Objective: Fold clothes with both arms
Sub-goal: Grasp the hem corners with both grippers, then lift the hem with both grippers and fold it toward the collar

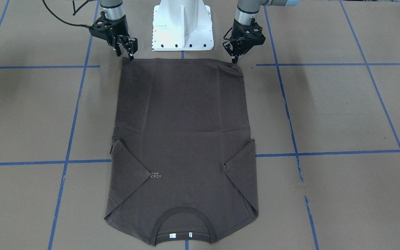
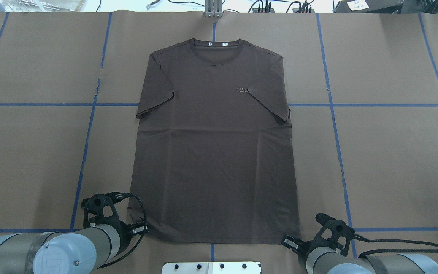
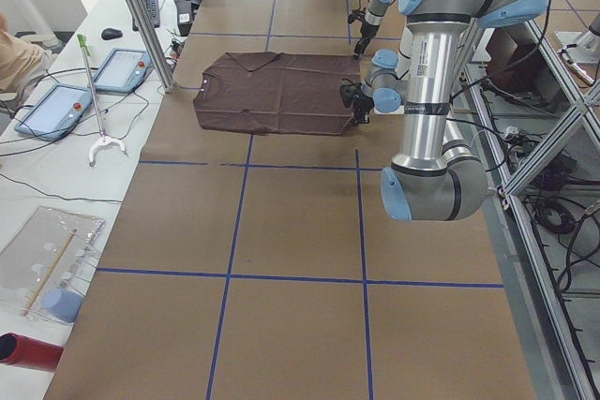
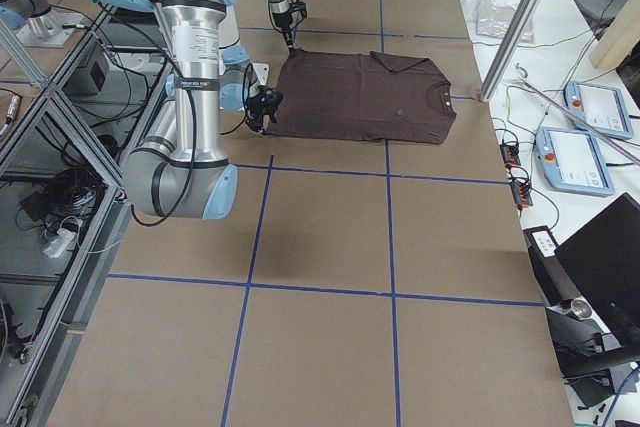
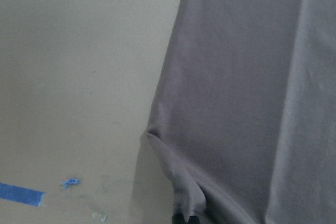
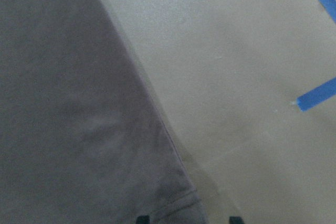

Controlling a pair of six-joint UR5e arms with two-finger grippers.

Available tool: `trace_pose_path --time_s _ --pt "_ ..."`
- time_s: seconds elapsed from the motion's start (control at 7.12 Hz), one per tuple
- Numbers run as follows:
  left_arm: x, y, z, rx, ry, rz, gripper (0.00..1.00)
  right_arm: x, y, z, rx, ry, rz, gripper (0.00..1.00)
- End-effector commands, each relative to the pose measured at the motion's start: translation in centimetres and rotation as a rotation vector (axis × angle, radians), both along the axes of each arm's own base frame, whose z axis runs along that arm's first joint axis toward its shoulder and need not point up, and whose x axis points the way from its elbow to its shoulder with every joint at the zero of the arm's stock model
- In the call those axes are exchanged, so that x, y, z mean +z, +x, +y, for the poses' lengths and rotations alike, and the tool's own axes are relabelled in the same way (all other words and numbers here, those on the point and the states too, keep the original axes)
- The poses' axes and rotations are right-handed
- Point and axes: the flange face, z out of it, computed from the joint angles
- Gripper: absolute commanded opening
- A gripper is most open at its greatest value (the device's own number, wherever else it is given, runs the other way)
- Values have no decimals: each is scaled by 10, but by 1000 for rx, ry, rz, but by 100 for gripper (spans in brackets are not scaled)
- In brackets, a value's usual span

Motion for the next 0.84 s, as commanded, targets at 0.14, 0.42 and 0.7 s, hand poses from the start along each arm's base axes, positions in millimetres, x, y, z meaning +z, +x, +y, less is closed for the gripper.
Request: trace_pose_path --time_s 0.14,0.42,0.7 --pt "0 -1 0 -2 2 -1 0 -1 1 -2 36 -25 -10 0" --pt "0 -1 0 -2 0 0 0 -3 3 -8 44 -23 -8 0" --pt "-35 -32 0 2 4 29 0 -35 27 -17 56 -19 -45 0"
